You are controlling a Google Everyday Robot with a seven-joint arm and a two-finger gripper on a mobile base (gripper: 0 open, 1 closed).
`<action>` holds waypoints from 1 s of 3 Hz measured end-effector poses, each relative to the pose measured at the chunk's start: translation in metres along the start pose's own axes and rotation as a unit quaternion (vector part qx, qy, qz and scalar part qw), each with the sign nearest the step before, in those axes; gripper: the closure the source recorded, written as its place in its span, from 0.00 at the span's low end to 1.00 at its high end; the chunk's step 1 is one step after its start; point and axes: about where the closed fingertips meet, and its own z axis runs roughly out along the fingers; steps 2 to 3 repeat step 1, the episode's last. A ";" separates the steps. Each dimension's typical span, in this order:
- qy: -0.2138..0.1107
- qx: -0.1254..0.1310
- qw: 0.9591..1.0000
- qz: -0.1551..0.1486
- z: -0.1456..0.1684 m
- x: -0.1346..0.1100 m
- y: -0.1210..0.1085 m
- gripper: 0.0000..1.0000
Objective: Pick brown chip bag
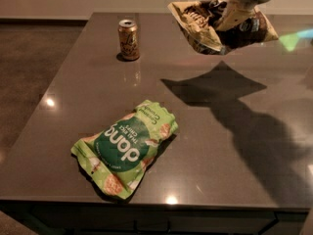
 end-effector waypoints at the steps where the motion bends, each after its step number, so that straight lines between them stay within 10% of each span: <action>1: 0.000 0.001 1.000 0.000 -0.001 0.000 0.000 1.00; 3: 0.000 0.001 1.000 0.000 -0.001 0.000 0.000 1.00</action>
Offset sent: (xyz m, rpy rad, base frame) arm 0.0000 0.0000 0.0000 0.0000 0.0000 0.0000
